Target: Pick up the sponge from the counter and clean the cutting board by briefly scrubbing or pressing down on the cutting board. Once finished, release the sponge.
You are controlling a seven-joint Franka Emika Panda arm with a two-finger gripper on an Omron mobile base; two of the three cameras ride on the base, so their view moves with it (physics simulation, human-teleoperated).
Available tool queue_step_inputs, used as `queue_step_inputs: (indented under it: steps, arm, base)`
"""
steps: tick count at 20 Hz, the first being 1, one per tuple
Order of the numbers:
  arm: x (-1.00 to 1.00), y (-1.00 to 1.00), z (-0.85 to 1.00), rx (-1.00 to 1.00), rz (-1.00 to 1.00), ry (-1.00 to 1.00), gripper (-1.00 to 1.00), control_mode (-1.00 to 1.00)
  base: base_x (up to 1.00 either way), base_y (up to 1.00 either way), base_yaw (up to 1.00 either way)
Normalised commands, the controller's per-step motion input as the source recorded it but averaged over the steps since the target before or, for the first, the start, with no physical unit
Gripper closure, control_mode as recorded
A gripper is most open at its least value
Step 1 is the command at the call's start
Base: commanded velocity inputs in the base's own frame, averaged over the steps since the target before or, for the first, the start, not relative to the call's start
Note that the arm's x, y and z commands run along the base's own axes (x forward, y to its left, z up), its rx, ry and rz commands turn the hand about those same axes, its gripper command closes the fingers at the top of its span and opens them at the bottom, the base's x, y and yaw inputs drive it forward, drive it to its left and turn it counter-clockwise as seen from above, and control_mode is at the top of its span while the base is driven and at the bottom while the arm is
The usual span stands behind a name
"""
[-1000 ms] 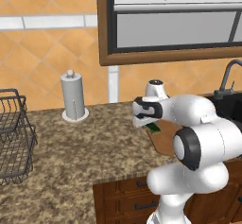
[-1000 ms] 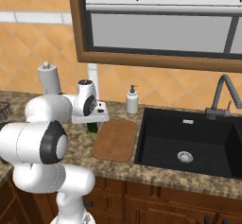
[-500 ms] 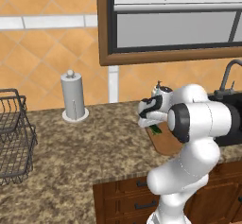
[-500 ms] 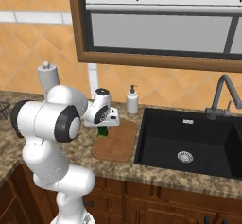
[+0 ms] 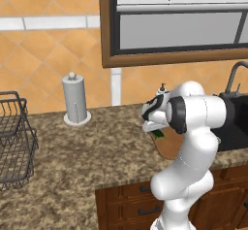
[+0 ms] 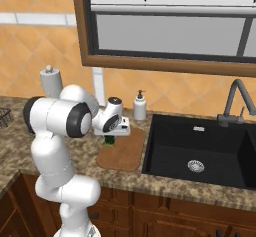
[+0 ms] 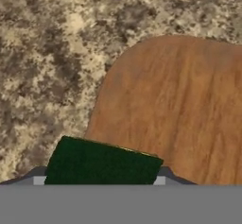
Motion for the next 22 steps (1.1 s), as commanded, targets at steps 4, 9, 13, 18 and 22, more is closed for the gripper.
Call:
queue_step_inputs:
  steps: [4,9,13,18,22]
  arm:
    - [-0.21,-0.02,0.28,0.0,-0.05,-0.09,1.0,-1.0]
    - [0.06,-0.21,-0.48,0.0,-0.07,-0.01,1.0,-1.0]
    - [0.04,-0.82,-1.0,0.0,-0.06,-0.05,1.0,-1.0]
    - [-0.26,-0.97,-0.25,0.03,-0.1,-0.17,1.0,-1.0]
    - [-0.14,-0.82,-0.65,0.0,-0.1,-0.09,1.0,-1.0]
  base:
    - [0.0,0.0,0.0]
    - [0.0,0.0,0.0]
    - [0.0,0.0,0.0]
    - [0.0,0.0,0.0]
    - [0.0,0.0,0.0]
